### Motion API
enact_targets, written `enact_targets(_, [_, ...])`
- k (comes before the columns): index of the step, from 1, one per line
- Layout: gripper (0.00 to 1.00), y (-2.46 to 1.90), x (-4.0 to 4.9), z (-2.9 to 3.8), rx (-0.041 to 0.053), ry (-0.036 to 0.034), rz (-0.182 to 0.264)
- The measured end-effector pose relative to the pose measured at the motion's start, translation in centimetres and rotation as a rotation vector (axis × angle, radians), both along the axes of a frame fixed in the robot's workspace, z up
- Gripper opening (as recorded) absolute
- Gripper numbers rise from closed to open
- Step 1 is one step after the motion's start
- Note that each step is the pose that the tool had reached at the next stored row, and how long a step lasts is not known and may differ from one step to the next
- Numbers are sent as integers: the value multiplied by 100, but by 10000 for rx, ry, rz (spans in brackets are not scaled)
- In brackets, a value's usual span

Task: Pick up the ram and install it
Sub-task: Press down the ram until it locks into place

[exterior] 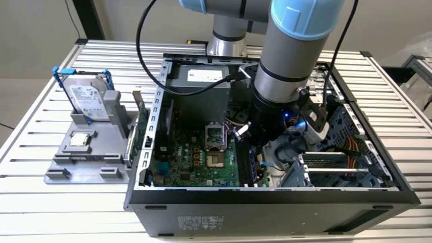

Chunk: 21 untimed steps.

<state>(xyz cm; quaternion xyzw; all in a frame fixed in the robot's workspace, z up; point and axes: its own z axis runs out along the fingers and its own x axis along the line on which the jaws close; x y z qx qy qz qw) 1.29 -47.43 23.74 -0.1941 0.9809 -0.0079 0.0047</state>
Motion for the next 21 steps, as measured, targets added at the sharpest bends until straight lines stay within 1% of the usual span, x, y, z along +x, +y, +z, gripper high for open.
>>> enact_targets(6, [0, 0, -1, 0, 0, 4, 181])
enact_targets(21, [0, 0, 0, -6, 0, 10, 396])
